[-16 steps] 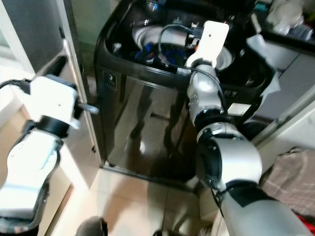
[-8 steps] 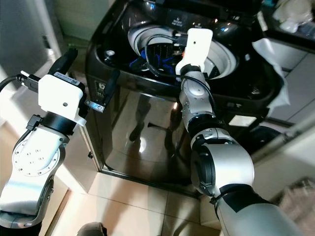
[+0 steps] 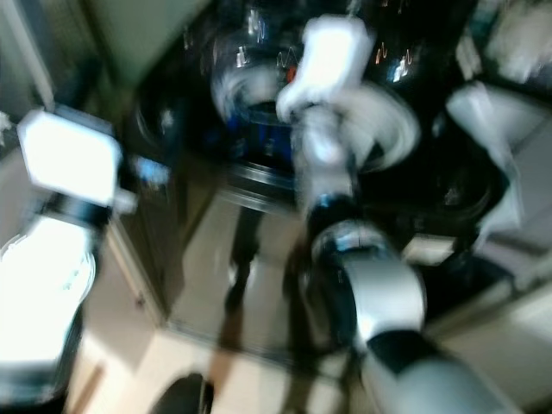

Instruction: Clothes washing

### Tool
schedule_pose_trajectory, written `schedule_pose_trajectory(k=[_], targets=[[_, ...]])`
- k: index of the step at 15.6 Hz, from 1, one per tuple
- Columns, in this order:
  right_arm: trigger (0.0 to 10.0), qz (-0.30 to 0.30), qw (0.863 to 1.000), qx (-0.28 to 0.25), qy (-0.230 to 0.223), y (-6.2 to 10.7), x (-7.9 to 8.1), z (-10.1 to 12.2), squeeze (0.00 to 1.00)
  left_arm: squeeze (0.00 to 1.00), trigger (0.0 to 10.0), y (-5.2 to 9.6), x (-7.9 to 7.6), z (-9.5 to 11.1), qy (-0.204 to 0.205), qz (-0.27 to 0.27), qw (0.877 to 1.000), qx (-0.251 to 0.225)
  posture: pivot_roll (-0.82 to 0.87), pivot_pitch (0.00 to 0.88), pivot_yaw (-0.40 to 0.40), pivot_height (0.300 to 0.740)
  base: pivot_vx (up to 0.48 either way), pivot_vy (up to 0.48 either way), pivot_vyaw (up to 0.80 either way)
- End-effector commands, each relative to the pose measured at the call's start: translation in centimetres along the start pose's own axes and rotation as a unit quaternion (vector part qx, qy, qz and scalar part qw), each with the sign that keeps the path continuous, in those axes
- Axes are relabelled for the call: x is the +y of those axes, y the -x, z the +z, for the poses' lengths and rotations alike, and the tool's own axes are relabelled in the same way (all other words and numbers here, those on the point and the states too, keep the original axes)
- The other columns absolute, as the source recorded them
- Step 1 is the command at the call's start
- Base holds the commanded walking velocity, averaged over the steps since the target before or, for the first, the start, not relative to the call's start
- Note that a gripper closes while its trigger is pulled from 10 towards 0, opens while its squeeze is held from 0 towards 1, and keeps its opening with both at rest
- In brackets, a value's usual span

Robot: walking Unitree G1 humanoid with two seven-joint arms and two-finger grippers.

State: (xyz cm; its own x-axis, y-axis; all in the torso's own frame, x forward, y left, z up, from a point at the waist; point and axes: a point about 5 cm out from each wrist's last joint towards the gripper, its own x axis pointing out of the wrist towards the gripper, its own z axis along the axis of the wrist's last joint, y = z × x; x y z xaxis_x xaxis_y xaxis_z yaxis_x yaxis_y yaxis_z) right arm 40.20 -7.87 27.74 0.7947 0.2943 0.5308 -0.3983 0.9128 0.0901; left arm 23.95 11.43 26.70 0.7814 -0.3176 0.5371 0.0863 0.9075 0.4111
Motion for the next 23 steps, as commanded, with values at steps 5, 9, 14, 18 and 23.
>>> schedule_pose_trajectory(k=[5, 9, 14, 18, 23], targets=[[10.0, 0.040, 0.984, 0.148, -0.086, 1.6, -3.0, -2.7, 0.00, 0.00, 10.0, 0.0, 0.4, -0.4, 0.004, -0.005, 1.000, 0.011, 0.25, 0.053, -0.111, 0.740, 0.000, 0.000, 0.00], [10.0, 0.183, 0.964, 0.152, -0.118, 1.3, -4.7, 0.2, 0.00, 0.00, 10.0, 0.5, 0.5, -0.3, 0.003, 0.008, 1.000, 0.019, 0.26, 0.066, -0.153, 0.740, 0.000, 0.000, 0.00], [10.0, 0.169, 0.940, 0.292, -0.055, 4.5, -6.0, -3.6, 0.00, 0.00, 10.0, 1.3, 1.6, -2.0, 0.055, 0.037, 0.995, 0.073, 0.24, 0.056, -0.216, 0.740, 0.000, 0.000, 0.00], [10.0, 0.068, 0.931, 0.358, 0.006, 5.9, -6.0, -6.4, 0.00, 0.00, 10.0, 1.6, 1.9, -1.4, 0.050, 0.031, 0.996, 0.070, 0.27, 0.078, -0.215, 0.740, 0.000, 0.000, 0.00], [10.0, -0.077, 0.941, 0.329, 0.018, 5.6, -7.7, -5.8, 0.00, 0.00, 10.0, 2.8, 1.4, -1.0, 0.057, 0.042, 0.994, 0.084, 0.29, 0.137, -0.251, 0.740, 0.000, 0.000, 0.00]])
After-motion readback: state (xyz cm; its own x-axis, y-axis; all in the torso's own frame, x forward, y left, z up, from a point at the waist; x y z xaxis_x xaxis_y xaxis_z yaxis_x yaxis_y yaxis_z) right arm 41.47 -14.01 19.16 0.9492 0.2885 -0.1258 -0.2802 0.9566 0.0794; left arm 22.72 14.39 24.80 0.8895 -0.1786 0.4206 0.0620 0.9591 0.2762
